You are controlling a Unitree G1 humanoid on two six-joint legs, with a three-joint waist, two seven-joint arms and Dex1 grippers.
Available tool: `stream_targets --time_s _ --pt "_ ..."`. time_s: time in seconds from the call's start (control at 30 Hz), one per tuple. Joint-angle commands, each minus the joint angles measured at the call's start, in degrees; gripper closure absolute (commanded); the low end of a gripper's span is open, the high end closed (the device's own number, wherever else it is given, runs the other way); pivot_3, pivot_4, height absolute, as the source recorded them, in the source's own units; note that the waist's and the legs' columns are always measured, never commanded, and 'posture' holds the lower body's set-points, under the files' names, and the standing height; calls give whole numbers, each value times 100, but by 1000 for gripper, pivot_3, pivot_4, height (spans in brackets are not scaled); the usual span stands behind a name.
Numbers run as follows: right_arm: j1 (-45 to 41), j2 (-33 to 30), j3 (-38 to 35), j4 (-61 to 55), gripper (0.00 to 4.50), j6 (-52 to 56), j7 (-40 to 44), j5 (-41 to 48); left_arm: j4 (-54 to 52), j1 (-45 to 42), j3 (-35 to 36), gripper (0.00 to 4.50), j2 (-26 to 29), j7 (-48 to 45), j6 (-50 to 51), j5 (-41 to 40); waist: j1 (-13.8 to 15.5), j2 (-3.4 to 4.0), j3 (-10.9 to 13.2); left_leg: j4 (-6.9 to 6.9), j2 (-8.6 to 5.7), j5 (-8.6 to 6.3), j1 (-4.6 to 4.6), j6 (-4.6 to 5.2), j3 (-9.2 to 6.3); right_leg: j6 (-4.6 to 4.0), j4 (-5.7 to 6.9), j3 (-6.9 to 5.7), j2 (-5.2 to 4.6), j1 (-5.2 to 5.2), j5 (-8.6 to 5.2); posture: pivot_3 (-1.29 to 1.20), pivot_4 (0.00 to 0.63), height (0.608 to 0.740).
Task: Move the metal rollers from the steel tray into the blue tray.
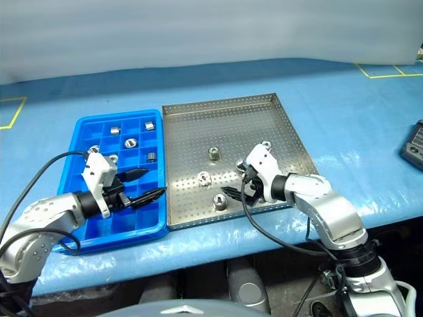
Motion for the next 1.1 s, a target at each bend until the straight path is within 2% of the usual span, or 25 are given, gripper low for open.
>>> stream_targets --time_s 0.03,1.1 --pt "-47 -21 -94 -138 25 -142 25 -2 -225 16 158 0 9 17 -110 0 0 0 0 0 0 0 -1 0 0 0 0 0 0 0 0 -117 150 740" --pt "147 -12 -80 -158 25 -144 -30 -20 -197 -28 238 0 31 73 -151 47 0 0 0 3 0 0 0 0 0 2 2 0 0 1 1 -123 150 740"
